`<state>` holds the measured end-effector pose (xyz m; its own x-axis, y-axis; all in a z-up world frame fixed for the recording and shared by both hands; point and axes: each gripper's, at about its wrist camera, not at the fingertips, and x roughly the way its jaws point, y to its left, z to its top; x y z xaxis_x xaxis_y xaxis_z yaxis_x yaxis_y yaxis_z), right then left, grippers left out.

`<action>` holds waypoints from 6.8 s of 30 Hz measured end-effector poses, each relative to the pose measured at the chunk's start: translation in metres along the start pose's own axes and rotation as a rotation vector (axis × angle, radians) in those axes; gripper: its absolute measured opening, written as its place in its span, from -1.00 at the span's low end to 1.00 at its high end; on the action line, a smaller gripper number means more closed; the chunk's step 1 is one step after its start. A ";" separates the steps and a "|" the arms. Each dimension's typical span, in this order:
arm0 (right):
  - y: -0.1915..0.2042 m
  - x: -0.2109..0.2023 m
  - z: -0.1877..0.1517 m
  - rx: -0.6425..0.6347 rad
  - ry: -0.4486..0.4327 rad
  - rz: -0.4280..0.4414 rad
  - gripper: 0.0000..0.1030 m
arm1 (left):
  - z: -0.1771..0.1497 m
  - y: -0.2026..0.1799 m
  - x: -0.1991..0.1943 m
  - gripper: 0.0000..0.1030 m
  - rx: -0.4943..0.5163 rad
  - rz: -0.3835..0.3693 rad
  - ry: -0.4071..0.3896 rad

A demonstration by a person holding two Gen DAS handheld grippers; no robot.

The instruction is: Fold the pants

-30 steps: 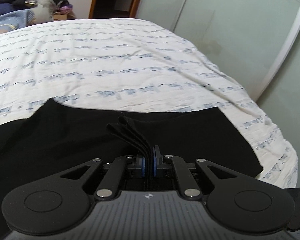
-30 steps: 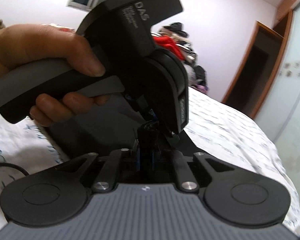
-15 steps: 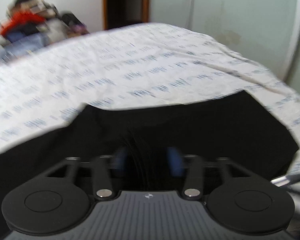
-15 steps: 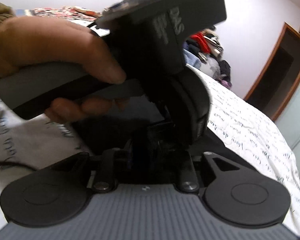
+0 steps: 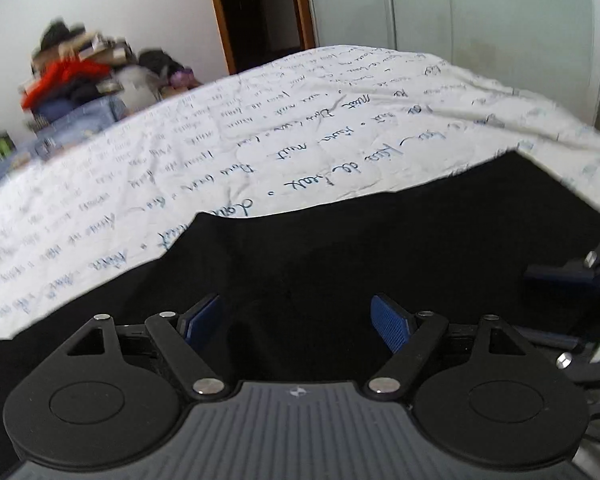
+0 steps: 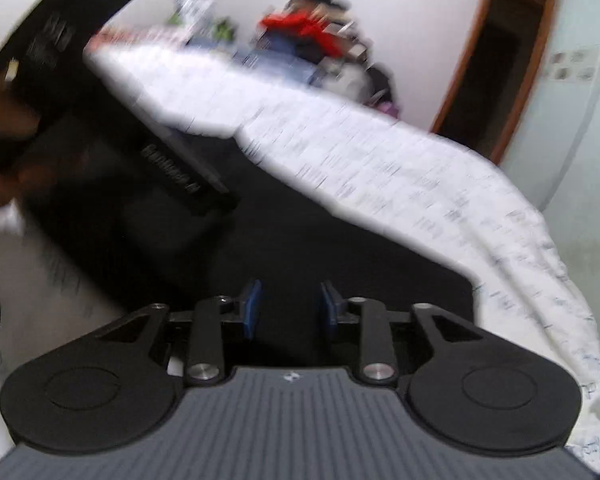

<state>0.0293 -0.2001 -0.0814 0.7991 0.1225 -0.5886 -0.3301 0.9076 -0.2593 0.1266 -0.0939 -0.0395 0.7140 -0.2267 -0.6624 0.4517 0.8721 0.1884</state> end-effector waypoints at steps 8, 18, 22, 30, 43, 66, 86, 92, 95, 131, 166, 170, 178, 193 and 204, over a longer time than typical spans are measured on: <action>0.000 0.007 0.002 0.138 -0.024 -0.012 0.11 | -0.005 0.003 0.006 0.69 -0.078 -0.003 0.010; -0.005 -0.008 0.015 0.197 -0.028 -0.040 1.00 | -0.007 0.006 0.008 0.75 -0.118 -0.006 0.020; -0.021 -0.008 0.031 0.232 -0.061 -0.119 1.00 | -0.006 0.008 0.009 0.80 -0.128 -0.003 0.027; -0.035 0.017 0.057 0.358 -0.017 -0.221 1.00 | -0.004 0.010 0.009 0.84 -0.137 -0.007 0.040; -0.037 0.078 0.035 0.452 0.088 -0.165 1.00 | 0.004 0.032 0.006 0.84 -0.150 0.061 0.022; 0.002 0.048 0.086 0.243 -0.047 -0.044 1.00 | -0.018 0.121 0.030 0.99 -0.191 0.315 0.056; 0.071 0.186 0.168 0.019 0.097 0.153 -0.37 | -0.047 0.157 0.028 1.00 -0.143 0.546 0.009; 0.050 0.155 0.171 0.111 0.032 0.140 -0.35 | -0.051 0.163 0.028 1.00 -0.190 0.516 0.004; 0.061 0.146 0.168 0.046 0.045 0.178 -0.36 | -0.051 0.158 0.028 1.00 -0.167 0.536 0.001; -0.016 -0.059 -0.038 0.012 0.024 -0.352 1.00 | -0.013 0.002 -0.027 1.00 -0.227 -0.112 -0.007; 0.002 -0.031 -0.053 -0.126 0.129 -0.424 -0.89 | -0.010 -0.035 -0.013 1.00 -0.090 -0.123 0.039; 0.001 -0.035 -0.054 -0.103 0.157 -0.415 -0.89 | -0.018 -0.035 -0.013 1.00 -0.096 -0.140 0.029; -0.017 -0.066 -0.034 -0.062 0.181 -0.280 -0.47 | -0.020 -0.003 -0.029 1.00 -0.126 -0.050 -0.005; 0.005 0.012 0.011 0.219 0.115 -0.072 1.00 | -0.046 0.024 -0.038 1.00 -0.079 0.130 -0.007; -0.010 -0.016 0.041 0.409 -0.113 0.013 1.00 | -0.077 0.065 -0.057 1.00 -0.199 0.192 -0.025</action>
<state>0.0407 -0.1947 -0.0380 0.8536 0.1577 -0.4964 -0.1323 0.9875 0.0861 0.0740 0.0088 -0.0448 0.7904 -0.0573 -0.6099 0.1947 0.9675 0.1615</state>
